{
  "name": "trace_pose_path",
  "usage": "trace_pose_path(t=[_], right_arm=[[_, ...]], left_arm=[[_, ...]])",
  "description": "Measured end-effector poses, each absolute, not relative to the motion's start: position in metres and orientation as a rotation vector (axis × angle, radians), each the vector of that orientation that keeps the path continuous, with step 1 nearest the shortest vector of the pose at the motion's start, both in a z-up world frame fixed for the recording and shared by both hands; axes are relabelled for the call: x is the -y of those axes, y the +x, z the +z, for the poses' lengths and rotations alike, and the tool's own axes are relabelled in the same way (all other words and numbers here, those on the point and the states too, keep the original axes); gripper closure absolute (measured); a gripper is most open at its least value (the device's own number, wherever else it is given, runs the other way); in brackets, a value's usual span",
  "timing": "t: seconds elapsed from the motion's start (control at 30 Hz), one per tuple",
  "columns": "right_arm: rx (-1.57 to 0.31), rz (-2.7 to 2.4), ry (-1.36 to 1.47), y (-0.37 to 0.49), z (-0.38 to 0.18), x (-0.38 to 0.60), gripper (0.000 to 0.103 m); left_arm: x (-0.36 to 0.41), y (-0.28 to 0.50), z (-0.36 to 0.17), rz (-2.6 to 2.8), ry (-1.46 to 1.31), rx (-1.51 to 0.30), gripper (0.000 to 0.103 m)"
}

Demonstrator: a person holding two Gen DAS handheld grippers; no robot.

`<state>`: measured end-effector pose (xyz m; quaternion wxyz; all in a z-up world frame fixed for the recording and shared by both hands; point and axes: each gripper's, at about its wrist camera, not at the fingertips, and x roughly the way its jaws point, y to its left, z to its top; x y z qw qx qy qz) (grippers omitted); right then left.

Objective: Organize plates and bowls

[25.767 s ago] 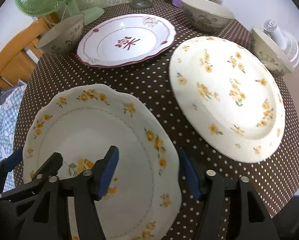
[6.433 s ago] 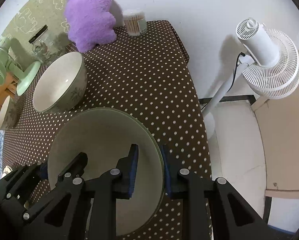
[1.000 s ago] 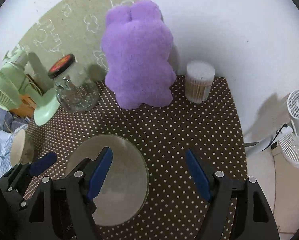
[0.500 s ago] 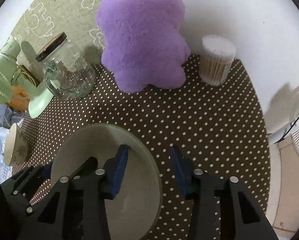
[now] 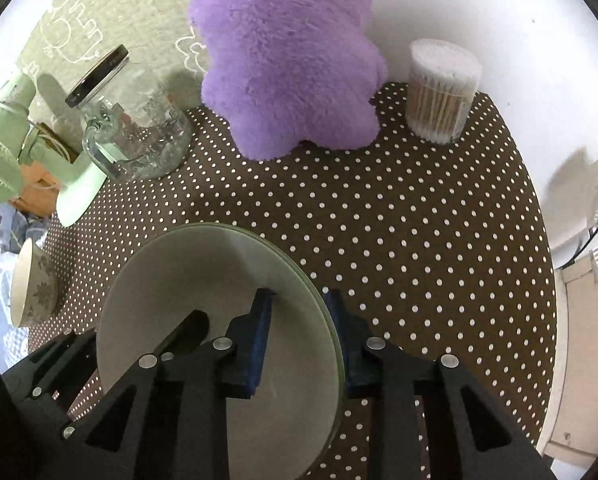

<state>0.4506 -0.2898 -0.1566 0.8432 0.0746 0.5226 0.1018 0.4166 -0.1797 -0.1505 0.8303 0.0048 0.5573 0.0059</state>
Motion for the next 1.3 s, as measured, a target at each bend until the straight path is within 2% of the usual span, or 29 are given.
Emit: trace_pose_path(t=[0.47, 1.3], right_arm=[[-1.091, 0.196, 0.186, 0.417, -0.140, 0.306, 0.071], [-0.988, 0.126, 0.196, 0.332, -0.048, 0.298, 0.071]], left_arm=[[0.185, 0.386, -0.130, -0.006, 0.034, -1.171, 0.068], [0.175, 0.326, -0.040, -0.081, 0.084, -1.062, 0.069]])
